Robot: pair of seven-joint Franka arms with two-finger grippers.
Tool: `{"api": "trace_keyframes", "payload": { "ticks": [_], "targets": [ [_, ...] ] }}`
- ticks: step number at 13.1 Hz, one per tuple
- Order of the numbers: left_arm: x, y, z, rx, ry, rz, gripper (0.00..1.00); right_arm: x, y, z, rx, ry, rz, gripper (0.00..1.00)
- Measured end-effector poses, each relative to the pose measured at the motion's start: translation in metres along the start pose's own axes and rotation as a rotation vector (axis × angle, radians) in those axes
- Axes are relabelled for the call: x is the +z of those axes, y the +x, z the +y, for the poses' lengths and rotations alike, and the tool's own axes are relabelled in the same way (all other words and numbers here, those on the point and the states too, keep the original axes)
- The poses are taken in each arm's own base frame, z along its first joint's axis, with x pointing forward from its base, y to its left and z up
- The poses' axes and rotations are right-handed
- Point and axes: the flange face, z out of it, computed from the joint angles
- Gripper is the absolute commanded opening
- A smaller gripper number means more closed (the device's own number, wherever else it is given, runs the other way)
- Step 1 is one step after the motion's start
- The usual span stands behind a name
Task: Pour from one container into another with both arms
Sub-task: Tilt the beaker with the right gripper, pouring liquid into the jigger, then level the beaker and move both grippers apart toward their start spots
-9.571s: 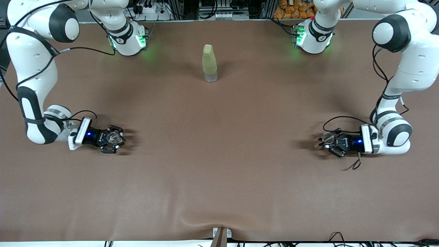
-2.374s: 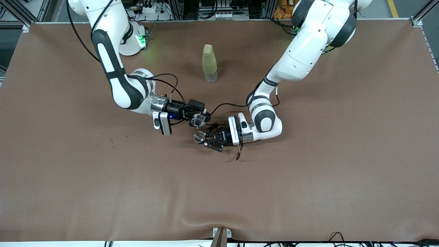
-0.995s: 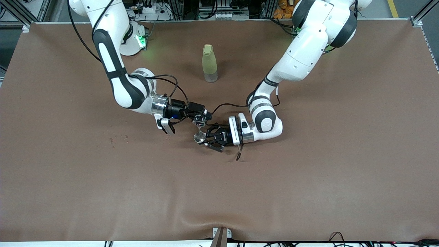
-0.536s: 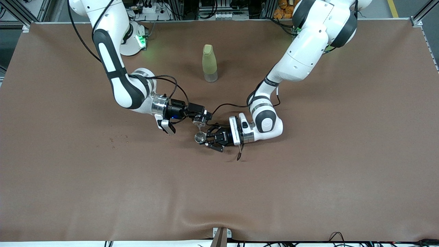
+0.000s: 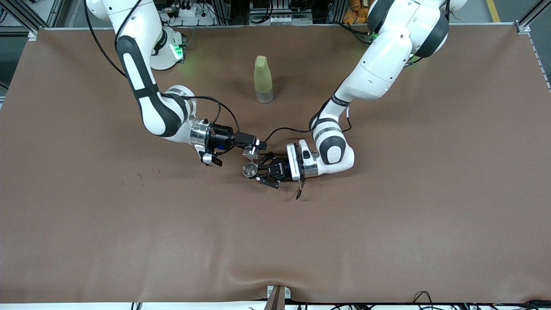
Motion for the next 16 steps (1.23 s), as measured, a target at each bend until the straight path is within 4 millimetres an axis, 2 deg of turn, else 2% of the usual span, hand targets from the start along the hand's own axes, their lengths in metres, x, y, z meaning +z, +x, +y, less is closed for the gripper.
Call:
{"api": "trace_keyframes", "payload": {
  "ticks": [4, 7, 9, 10, 13, 16],
  "targets": [
    [-0.001, -0.001, 0.000, -0.002, 0.000, -0.002, 0.00, 0.000, 0.001, -0.001, 0.062, 0.002, 0.000, 0.00],
    [-0.003, -0.004, 0.002, 0.001, 0.001, -0.007, 0.00, 0.001, 0.003, -0.006, 0.044, 0.008, 0.001, 0.00],
    [-0.005, -0.007, 0.005, 0.008, -0.003, -0.007, 0.00, 0.000, 0.010, -0.015, -0.113, 0.007, 0.000, 0.00],
    [-0.006, -0.007, 0.007, 0.013, -0.012, 0.002, 0.00, -0.005, 0.016, -0.019, -0.247, -0.005, -0.003, 0.00],
    [-0.009, -0.006, 0.011, 0.014, -0.020, 0.009, 0.00, -0.033, 0.041, -0.032, -0.672, -0.054, -0.004, 0.00],
    [-0.031, -0.001, -0.014, 0.002, 0.025, 0.013, 0.00, -0.063, 0.062, -0.042, -0.947, -0.114, -0.037, 0.00]
  ]
}}
